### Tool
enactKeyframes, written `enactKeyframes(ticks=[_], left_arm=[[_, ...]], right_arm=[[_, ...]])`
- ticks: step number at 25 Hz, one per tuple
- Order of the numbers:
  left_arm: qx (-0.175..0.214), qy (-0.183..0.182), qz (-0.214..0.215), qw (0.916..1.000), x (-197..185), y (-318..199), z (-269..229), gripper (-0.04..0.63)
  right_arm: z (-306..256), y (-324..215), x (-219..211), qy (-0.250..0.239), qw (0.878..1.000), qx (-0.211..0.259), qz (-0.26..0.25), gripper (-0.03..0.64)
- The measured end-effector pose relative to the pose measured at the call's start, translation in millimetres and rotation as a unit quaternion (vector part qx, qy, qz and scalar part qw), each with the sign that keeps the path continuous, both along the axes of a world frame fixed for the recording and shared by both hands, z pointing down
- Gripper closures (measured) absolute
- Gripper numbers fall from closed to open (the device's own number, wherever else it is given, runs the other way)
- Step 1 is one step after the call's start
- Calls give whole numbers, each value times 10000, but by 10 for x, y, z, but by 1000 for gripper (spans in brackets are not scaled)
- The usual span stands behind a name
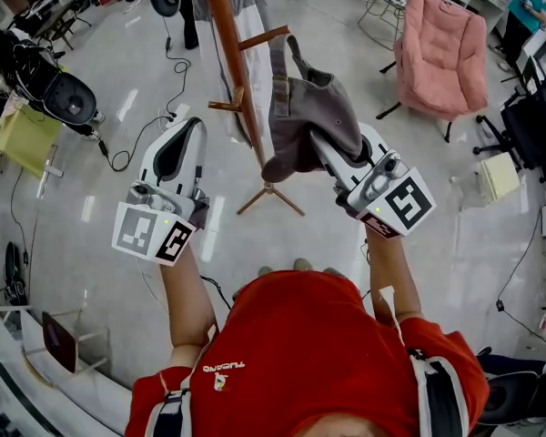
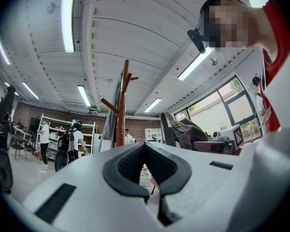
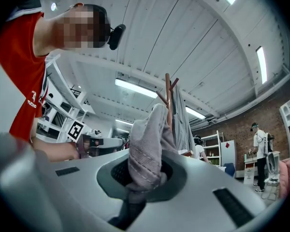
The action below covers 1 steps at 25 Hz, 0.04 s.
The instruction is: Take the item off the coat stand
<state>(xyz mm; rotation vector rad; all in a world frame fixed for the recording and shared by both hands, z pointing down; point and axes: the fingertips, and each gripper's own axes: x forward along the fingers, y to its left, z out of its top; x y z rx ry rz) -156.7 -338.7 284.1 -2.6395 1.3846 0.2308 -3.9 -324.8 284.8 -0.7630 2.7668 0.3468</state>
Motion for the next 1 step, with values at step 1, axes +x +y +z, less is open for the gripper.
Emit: enactKeyframes(ticks=[1], left_arm=[[4, 1, 4, 10000, 5, -2, -3, 586]], right_arm=[[-3, 2, 0, -11, 10000, -2, -5, 586]])
